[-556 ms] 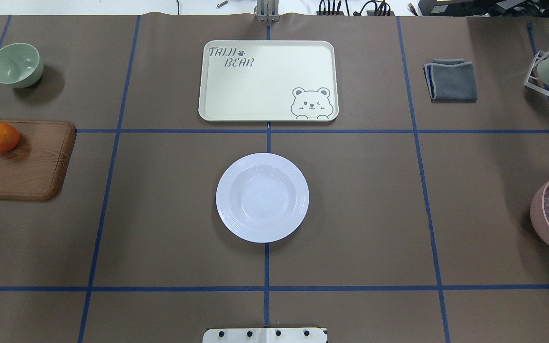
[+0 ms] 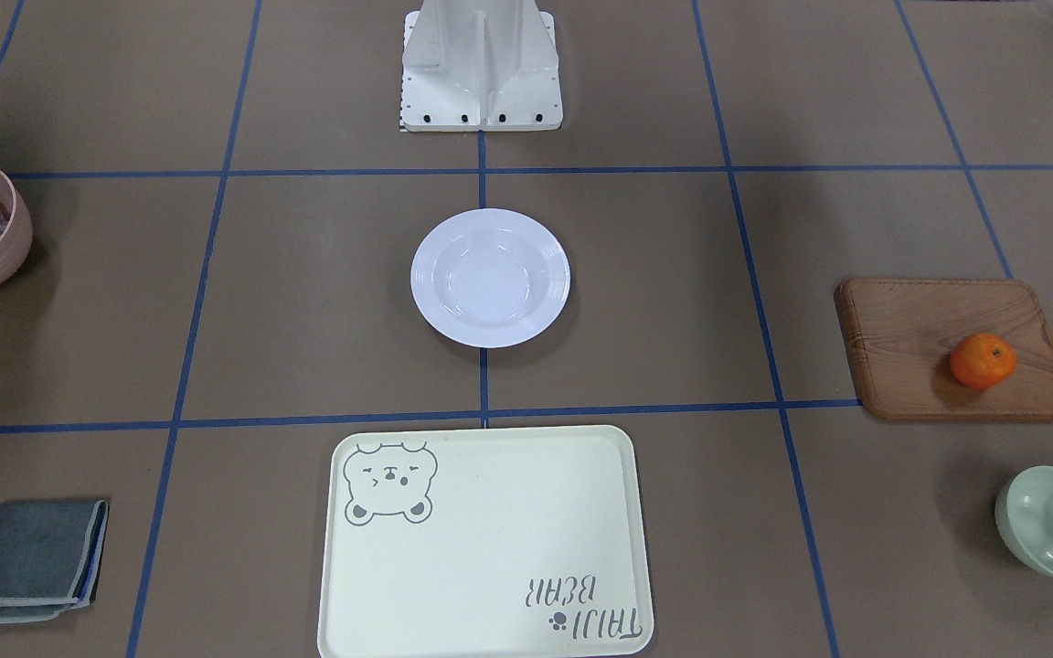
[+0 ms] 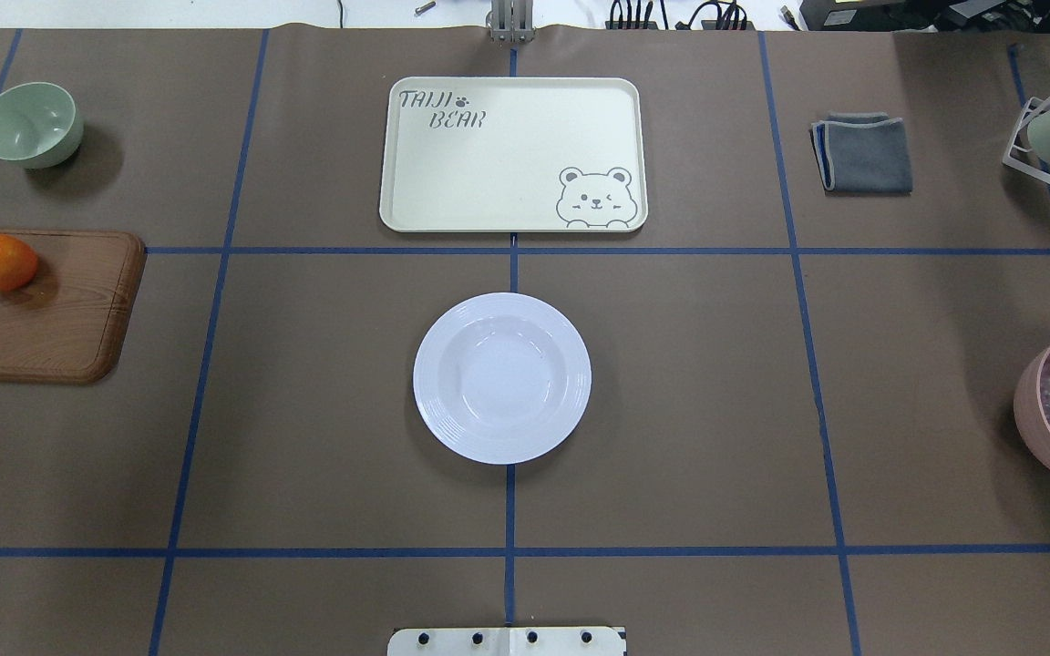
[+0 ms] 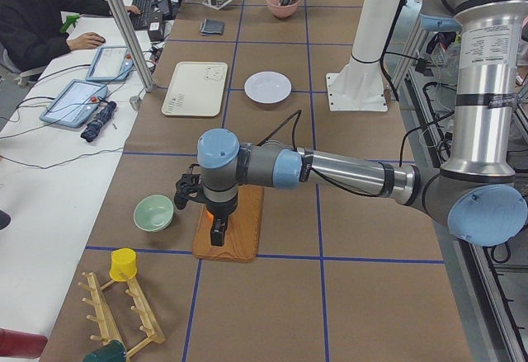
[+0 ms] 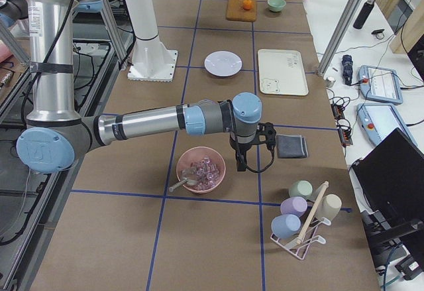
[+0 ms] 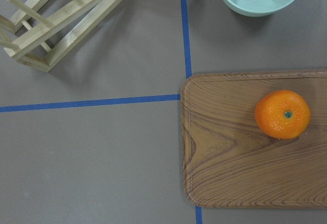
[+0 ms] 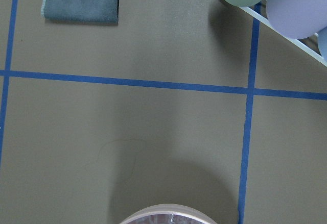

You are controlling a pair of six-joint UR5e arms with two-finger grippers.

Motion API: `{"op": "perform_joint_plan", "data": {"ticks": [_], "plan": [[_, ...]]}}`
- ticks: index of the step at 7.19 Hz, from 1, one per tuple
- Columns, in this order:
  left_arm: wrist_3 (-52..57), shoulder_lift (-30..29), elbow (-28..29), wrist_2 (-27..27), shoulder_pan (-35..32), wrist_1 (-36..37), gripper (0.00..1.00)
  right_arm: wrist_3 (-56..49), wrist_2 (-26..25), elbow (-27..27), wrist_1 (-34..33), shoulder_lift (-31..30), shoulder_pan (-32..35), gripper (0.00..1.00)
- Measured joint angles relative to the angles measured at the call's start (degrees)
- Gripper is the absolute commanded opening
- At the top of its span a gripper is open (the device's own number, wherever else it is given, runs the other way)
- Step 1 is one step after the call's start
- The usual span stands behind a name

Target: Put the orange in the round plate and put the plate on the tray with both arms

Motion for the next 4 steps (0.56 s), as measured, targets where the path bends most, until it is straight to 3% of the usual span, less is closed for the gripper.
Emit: {"op": "perform_joint_plan", "data": {"ticks": [4], "plan": [[0.1, 0.1, -0.2, 0.0, 0.0, -0.4, 0.99, 0.5, -0.2, -0.2, 0.0, 0.1, 0.0, 1.0]]}}
